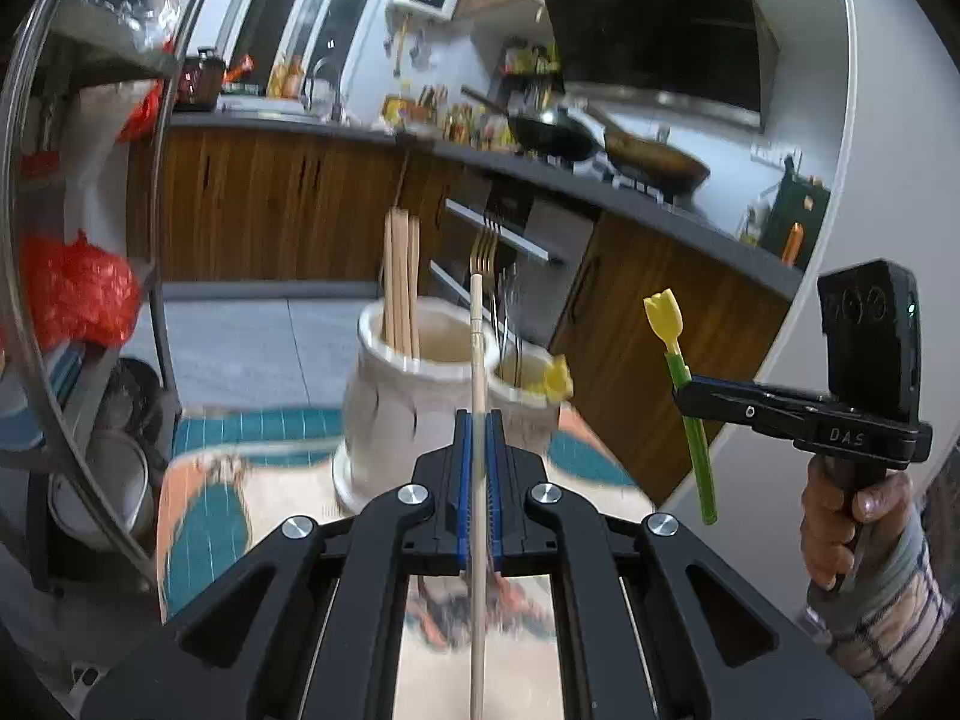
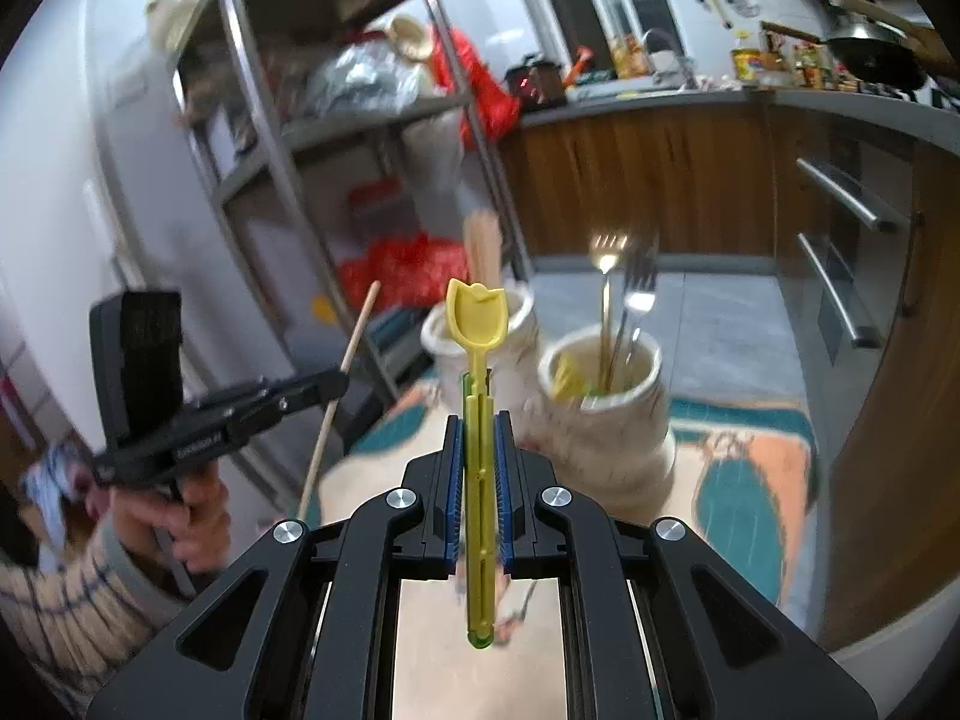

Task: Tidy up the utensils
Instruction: 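Lift the yellow fork and chopstick and carry both over the ceramic holder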

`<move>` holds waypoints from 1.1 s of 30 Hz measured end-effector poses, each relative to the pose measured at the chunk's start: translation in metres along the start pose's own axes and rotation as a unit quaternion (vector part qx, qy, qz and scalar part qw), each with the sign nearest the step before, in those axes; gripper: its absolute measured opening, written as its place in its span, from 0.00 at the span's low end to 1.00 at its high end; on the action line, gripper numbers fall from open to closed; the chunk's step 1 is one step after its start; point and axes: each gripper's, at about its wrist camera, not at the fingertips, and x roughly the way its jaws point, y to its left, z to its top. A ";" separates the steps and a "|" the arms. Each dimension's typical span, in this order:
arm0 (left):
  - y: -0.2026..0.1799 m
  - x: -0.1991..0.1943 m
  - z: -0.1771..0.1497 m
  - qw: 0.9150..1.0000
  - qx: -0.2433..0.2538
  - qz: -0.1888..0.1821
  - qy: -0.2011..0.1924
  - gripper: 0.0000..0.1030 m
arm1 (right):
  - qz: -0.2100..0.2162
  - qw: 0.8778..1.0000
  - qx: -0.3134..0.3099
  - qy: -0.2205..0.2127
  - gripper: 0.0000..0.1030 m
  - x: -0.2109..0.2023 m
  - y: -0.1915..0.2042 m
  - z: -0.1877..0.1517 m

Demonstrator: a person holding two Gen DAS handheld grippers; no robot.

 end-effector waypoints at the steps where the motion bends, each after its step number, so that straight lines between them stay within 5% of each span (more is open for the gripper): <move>1: 0.000 0.001 0.007 1.000 -0.003 0.002 -0.015 0.04 | 0.001 1.000 0.007 -0.008 0.10 0.001 -0.004 0.004; 16: 0.018 0.026 0.069 0.989 -0.022 -0.003 -0.147 0.04 | -0.010 0.995 0.037 -0.095 0.11 0.046 -0.051 0.045; 22: 0.022 0.033 0.090 0.978 -0.032 0.010 -0.203 0.04 | -0.015 0.992 0.038 -0.115 0.10 0.064 -0.058 0.050; 27: 0.025 0.043 0.096 0.968 -0.023 0.008 -0.251 0.04 | -0.039 0.990 0.017 -0.132 0.10 0.072 -0.057 0.049; 33: 0.027 0.069 0.081 0.966 -0.020 0.024 -0.256 0.04 | -0.068 0.990 0.003 -0.126 0.11 0.085 -0.064 0.041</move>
